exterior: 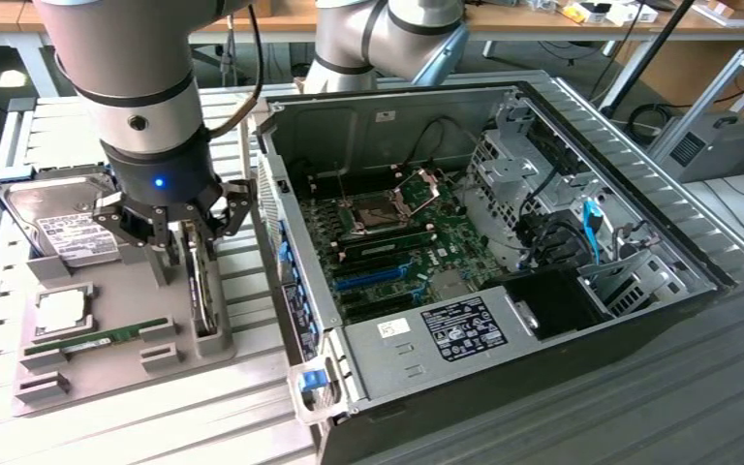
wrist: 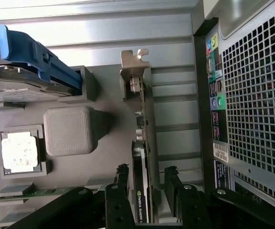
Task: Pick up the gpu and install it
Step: 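Pick up the gpu and move the gpu toward the slot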
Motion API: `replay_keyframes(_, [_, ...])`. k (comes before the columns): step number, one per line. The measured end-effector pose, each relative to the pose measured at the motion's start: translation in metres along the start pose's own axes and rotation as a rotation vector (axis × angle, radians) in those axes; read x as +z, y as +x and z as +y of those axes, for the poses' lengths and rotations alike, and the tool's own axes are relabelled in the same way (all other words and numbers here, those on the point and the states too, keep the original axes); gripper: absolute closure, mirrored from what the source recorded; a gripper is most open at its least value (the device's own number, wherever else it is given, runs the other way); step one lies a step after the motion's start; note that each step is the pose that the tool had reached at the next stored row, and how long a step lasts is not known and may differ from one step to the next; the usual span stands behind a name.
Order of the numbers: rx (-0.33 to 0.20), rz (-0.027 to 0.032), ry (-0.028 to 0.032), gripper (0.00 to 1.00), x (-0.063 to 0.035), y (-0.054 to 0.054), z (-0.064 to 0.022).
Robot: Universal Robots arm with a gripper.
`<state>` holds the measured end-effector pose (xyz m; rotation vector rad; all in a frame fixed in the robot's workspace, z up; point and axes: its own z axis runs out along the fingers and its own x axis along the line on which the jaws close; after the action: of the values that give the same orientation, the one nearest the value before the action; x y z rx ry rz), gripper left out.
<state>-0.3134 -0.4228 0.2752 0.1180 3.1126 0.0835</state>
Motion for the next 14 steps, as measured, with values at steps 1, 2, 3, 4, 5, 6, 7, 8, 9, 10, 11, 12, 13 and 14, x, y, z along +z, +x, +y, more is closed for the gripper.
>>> replay_keyframes(1, [0.000, -0.0001, 0.0000, 0.56, 0.0004, 0.0003, 0.0000])
replay_keyframes(2, [0.000, -0.0001, 0.0001, 0.56, 0.0007, 0.0006, 0.0000])
replay_keyframes(3, [0.000, -0.0001, 0.0001, 0.56, 0.0012, 0.0009, 0.0000])
replay_keyframes(4, [0.000, -0.0002, 0.0002, 0.56, 0.0015, 0.0011, -0.0001])
replay_keyframes(5, [0.000, -0.0001, 0.0003, 0.56, 0.0016, 0.0011, -0.0001])
replay_keyframes(6, [0.000, 0.0000, 0.0003, 0.56, 0.0016, 0.0011, -0.0001])
replay_keyframes(7, [0.000, -0.0001, 0.0003, 0.56, 0.0016, 0.0011, -0.0001])
replay_keyframes(8, [0.000, -0.0002, 0.0002, 0.56, 0.0017, 0.0011, -0.0001])
replay_keyframes(9, [0.000, -0.0002, 0.0002, 0.56, 0.0017, 0.0011, -0.0001])
replay_keyframes(10, [0.000, -0.0002, 0.0002, 0.56, 0.0017, 0.0011, -0.0001])
replay_keyframes(11, [0.000, -0.0002, 0.0002, 0.56, 0.0017, 0.0011, -0.0001])
replay_keyframes(12, [0.000, -0.0002, 0.0002, 0.56, 0.0017, 0.0011, -0.0001])
replay_keyframes(13, [0.000, -0.0002, 0.0002, 0.56, 0.0017, 0.0011, -0.0001])
replay_keyframes(14, [0.000, -0.0001, 0.0003, 0.55, 0.0016, 0.0011, -0.0001])
